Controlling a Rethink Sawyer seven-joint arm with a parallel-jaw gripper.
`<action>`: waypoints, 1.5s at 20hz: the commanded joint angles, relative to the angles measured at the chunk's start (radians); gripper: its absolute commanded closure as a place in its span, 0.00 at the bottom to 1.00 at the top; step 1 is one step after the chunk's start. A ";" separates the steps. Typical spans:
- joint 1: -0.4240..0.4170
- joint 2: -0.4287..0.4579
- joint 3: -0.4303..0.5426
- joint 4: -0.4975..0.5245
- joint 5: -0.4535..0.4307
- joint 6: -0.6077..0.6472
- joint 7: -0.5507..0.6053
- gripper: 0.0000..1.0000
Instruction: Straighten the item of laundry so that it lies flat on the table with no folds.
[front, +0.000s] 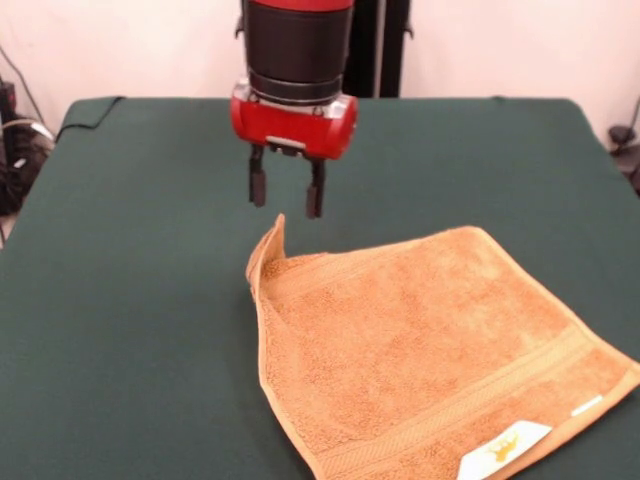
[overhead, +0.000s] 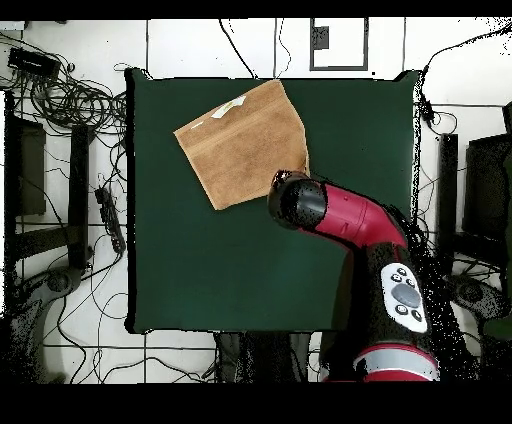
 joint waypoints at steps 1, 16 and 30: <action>0.028 0.100 0.050 0.162 0.105 -0.062 0.321 0.00; -0.057 0.175 0.134 0.152 0.057 -0.234 0.263 0.00; -0.061 0.169 0.156 0.123 0.064 -0.186 0.237 0.00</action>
